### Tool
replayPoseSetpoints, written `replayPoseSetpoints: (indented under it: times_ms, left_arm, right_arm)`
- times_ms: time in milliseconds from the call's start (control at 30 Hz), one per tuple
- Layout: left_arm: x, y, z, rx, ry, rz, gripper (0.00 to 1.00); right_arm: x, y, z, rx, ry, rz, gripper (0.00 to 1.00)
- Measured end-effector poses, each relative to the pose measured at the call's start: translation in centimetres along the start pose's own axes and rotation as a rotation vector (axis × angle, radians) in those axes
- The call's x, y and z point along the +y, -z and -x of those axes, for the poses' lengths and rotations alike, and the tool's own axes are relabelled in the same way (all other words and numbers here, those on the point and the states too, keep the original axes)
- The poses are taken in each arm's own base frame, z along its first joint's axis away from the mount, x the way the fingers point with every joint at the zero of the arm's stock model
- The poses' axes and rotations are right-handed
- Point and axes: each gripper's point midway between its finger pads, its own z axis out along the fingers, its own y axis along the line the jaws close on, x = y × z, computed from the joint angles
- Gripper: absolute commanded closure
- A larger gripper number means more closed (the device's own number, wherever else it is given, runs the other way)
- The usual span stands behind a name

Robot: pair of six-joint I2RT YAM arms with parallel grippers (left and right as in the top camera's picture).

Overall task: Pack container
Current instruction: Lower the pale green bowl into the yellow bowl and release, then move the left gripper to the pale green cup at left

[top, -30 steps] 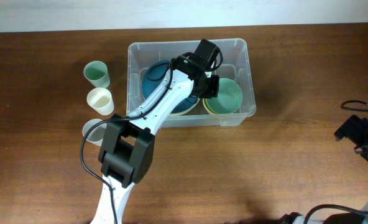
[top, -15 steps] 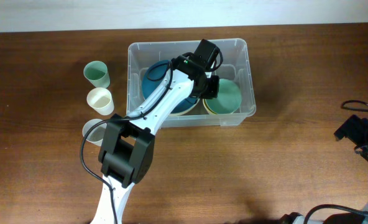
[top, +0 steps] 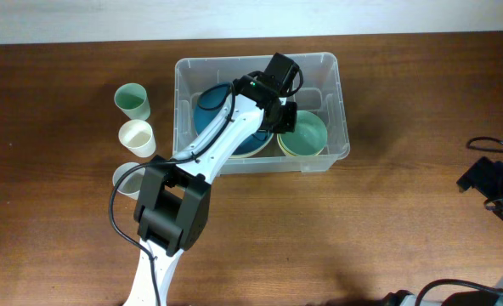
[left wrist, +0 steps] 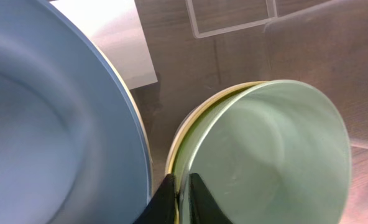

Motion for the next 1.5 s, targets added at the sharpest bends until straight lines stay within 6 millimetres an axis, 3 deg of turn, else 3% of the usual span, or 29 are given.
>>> replayPoseSetpoints:
  times_ms: [433, 533, 667, 1100, 1200, 1233, 1300, 1367, 1500]
  left_arm:
    - [0.0, 0.3, 0.4, -0.012, -0.003, 0.004, 0.96]
    - [0.0, 0.4, 0.5, -0.014, -0.005, 0.003, 0.79]
    - [0.0, 0.4, 0.5, -0.015, -0.01, 0.003, 0.71]
    - [-0.4, 0.9, 1.5, -0.047, -0.044, -0.009, 0.63]
    - [-0.7, 2.4, 3.0, -0.083, -0.057, -0.018, 0.55]
    - [-0.7, 3.2, 3.6, -0.096, -0.062, -0.021, 0.47]
    - [-0.7, 5.5, 5.3, -0.14, -0.073, -0.028, 0.16]
    - [-0.5, 7.7, 6.7, -0.179, -0.075, -0.028, 0.02]
    - [2.3, 13.1, 9.5, -0.267, -0.044, 0.038, 0.01]
  right_arm:
    - [0.0, 0.0, 0.0, 0.0, -0.001, 0.0, 0.01]
    - [0.0, 0.0, 0.0, 0.0, 0.0, 0.0, 0.01]
    - [0.0, 0.0, 0.0, 0.0, 0.0, 0.0, 0.01]
    - [0.0, 0.0, 0.0, 0.0, 0.0, 0.0, 0.01]
    - [0.0, 0.0, 0.0, 0.0, 0.0, 0.0, 0.01]
    - [0.0, 0.0, 0.0, 0.0, 0.0, 0.0, 0.01]
    - [0.0, 0.0, 0.0, 0.0, 0.0, 0.0, 0.01]
    - [0.0, 0.0, 0.0, 0.0, 0.0, 0.0, 0.01]
    - [0.0, 0.0, 0.0, 0.0, 0.0, 0.0, 0.01]
